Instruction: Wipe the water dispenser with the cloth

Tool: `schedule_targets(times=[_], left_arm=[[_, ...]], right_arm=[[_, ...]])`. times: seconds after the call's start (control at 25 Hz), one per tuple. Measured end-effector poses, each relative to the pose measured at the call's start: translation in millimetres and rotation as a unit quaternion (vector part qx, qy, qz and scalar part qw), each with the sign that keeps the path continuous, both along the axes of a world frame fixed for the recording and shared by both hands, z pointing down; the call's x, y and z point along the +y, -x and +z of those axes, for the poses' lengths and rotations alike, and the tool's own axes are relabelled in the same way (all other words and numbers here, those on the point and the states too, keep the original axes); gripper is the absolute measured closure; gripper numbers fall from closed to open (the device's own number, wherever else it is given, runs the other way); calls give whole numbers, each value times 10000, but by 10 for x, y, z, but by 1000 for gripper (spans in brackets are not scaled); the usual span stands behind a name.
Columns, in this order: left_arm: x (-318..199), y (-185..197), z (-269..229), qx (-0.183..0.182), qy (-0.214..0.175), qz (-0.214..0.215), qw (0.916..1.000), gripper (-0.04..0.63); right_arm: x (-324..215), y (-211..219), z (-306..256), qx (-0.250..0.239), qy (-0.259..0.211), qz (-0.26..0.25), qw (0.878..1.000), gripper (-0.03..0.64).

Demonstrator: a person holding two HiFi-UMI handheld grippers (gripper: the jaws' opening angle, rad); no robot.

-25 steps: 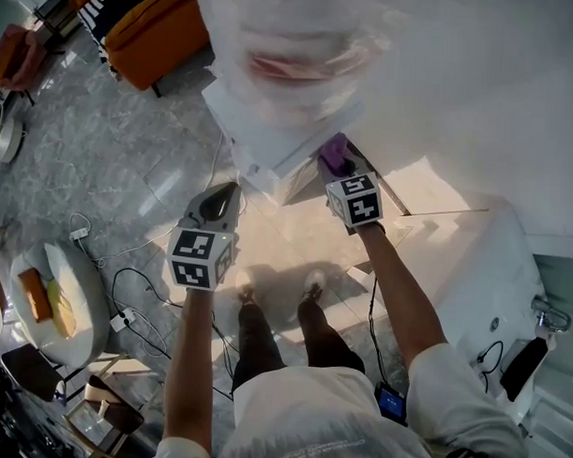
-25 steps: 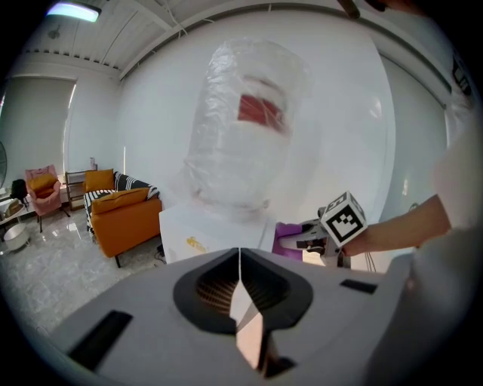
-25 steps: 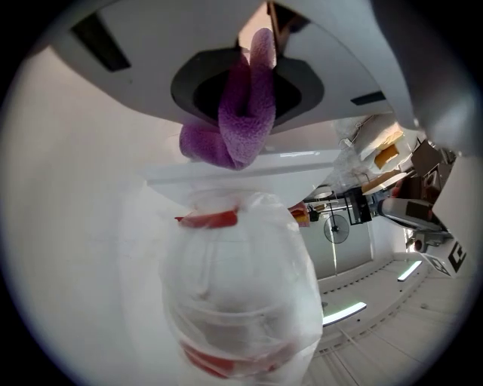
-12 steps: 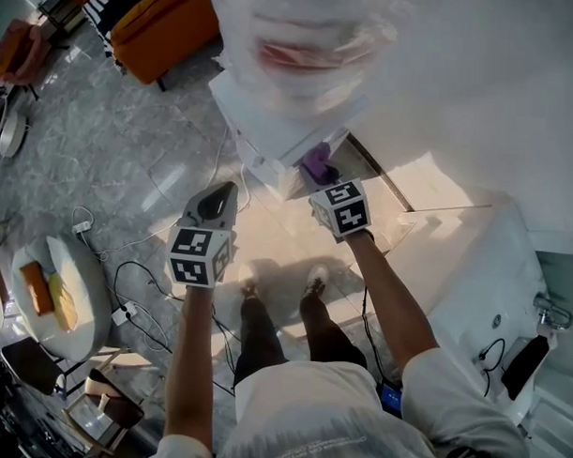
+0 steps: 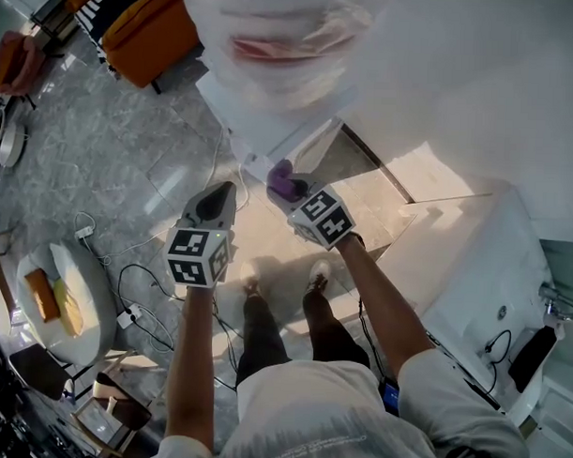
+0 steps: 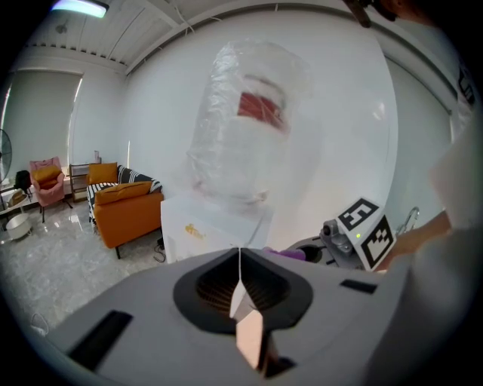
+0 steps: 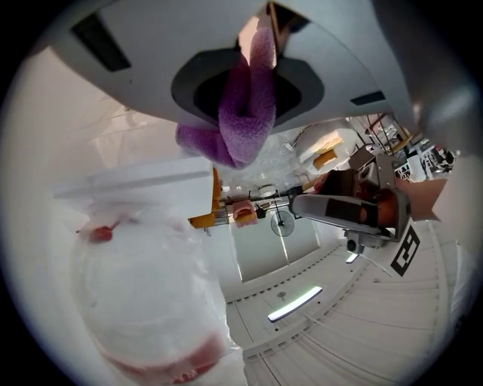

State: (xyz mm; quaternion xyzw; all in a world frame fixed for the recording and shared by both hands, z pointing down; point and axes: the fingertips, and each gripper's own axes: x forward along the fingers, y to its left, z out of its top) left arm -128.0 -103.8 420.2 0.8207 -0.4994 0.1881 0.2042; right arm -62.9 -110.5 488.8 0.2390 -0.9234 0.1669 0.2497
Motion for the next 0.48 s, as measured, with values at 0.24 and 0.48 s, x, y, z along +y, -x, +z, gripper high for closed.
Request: schedule_targets(times=[0.24, 0.48], left_arm=[[23, -123, 39, 65, 58, -11, 10000, 578], [65, -280, 151, 279, 123, 84, 9995, 578]], right_arm=[[126, -256, -35, -607, 230, 135, 9978, 548], [-159, -1137, 89, -1431, 531, 1460, 9774, 548]])
